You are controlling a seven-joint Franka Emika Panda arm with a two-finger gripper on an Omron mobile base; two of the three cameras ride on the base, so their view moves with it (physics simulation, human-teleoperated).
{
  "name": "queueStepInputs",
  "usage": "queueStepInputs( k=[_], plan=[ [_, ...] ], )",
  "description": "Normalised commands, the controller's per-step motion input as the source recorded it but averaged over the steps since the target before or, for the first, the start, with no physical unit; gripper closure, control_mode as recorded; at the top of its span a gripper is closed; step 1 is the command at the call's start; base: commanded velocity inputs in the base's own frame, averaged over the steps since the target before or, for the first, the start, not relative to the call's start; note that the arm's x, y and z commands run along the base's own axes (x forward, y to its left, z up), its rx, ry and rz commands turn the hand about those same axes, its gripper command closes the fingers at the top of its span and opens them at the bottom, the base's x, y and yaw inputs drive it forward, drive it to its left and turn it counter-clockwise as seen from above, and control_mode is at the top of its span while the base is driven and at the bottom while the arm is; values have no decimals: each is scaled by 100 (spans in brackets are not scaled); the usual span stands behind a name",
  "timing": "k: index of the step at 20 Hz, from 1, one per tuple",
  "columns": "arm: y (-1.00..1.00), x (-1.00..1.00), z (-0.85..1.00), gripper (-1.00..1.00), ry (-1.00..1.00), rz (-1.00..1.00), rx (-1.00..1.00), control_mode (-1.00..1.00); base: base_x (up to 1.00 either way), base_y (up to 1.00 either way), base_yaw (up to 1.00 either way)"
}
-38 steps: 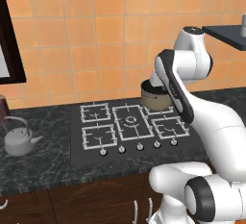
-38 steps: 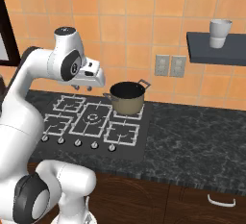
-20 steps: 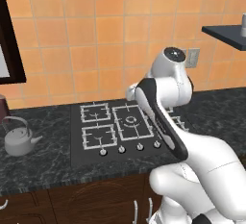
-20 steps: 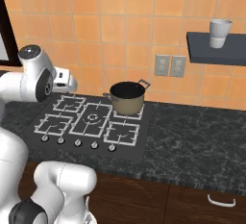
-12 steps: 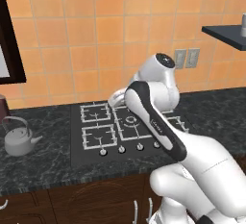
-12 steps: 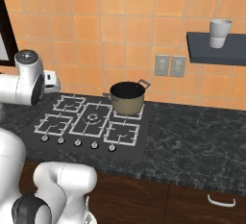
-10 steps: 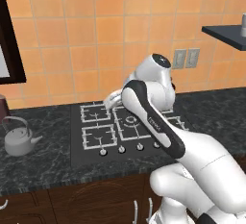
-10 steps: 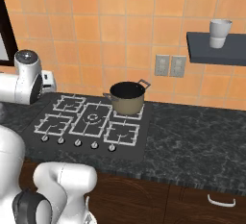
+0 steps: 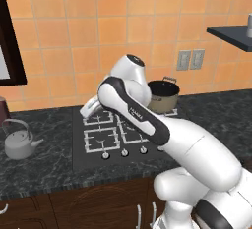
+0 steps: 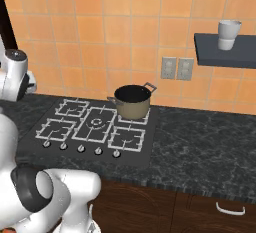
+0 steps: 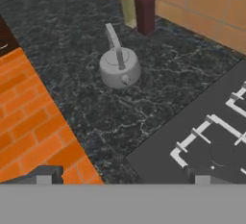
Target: Pick the kettle from the counter and place it on a stove burner. Then turn the burner on.
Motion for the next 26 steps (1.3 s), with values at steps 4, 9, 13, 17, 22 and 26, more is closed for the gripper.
queueStepInputs(
  k=[4,9,13,17,22,26],
  plan=[
    [88,0,-12,-100,0,9,-11,-100,0,0,0],
    [72,0,-23,-100,0,4,-13,-100,0,0,0],
    [67,2,-20,-100,0,0,-10,-100,0,0,0],
    [43,11,-9,-100,0,0,-5,-100,0,0,0],
    [32,27,-15,-100,-3,-5,-1,-100,0,0,0],
    [46,37,-26,-100,0,-1,0,-100,0,0,0]
  ],
)
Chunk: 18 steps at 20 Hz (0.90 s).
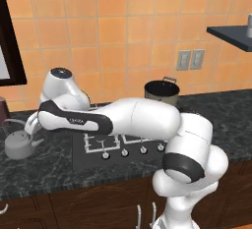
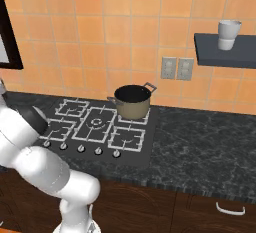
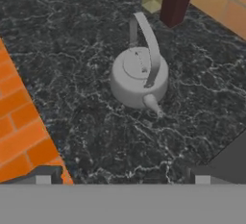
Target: Pick the kettle from the counter and place it on a stove burner. Then turn the burner on.
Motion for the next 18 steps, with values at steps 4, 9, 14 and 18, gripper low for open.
queueStepInputs(
  k=[4,9,14,18],
  plan=[
    [46,41,-21,-100,2,0,0,-100,0,0,0],
    [41,39,-15,-100,2,0,0,-100,0,0,0],
    [36,39,-8,-100,3,-3,0,-100,0,0,0],
    [39,41,-3,-100,5,-4,0,-100,0,0,0]
  ],
)
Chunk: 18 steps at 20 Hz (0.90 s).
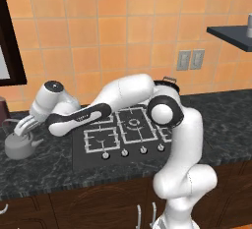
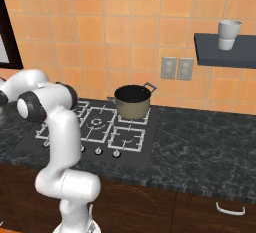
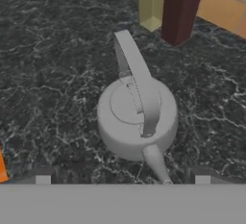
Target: Pick the kettle from the counter and place it on a stove burner. Then turn the burner on.
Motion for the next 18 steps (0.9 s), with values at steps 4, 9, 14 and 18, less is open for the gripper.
queueStepInputs(
  k=[4,9,14,18],
  plan=[
    [28,42,0,-100,5,-6,0,-100,0,0,0],
    [2,42,0,-100,3,-4,0,-100,0,0,0],
    [0,21,-1,-100,2,0,0,-100,0,0,0],
    [0,11,-10,-100,0,0,0,-100,0,0,0]
  ],
)
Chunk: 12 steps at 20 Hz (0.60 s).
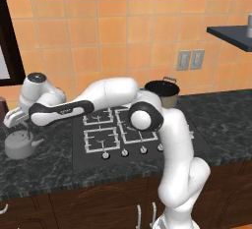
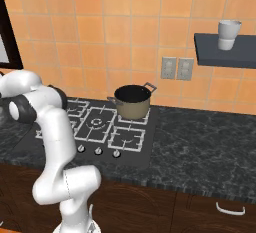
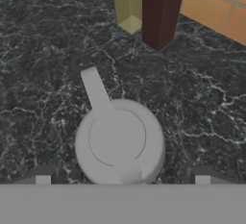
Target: Pick the kettle from the counter and place it on a stove burner. Then turn the burner on.
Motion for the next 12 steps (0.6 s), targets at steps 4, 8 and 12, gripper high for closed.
queueStepInputs(
  k=[4,8,12],
  plan=[
    [0,6,-15,-100,0,0,0,-100,0,0,0],
    [0,4,-12,-100,0,0,0,-100,0,0,0],
    [0,6,-17,-100,0,0,0,-100,0,0,0]
  ],
)
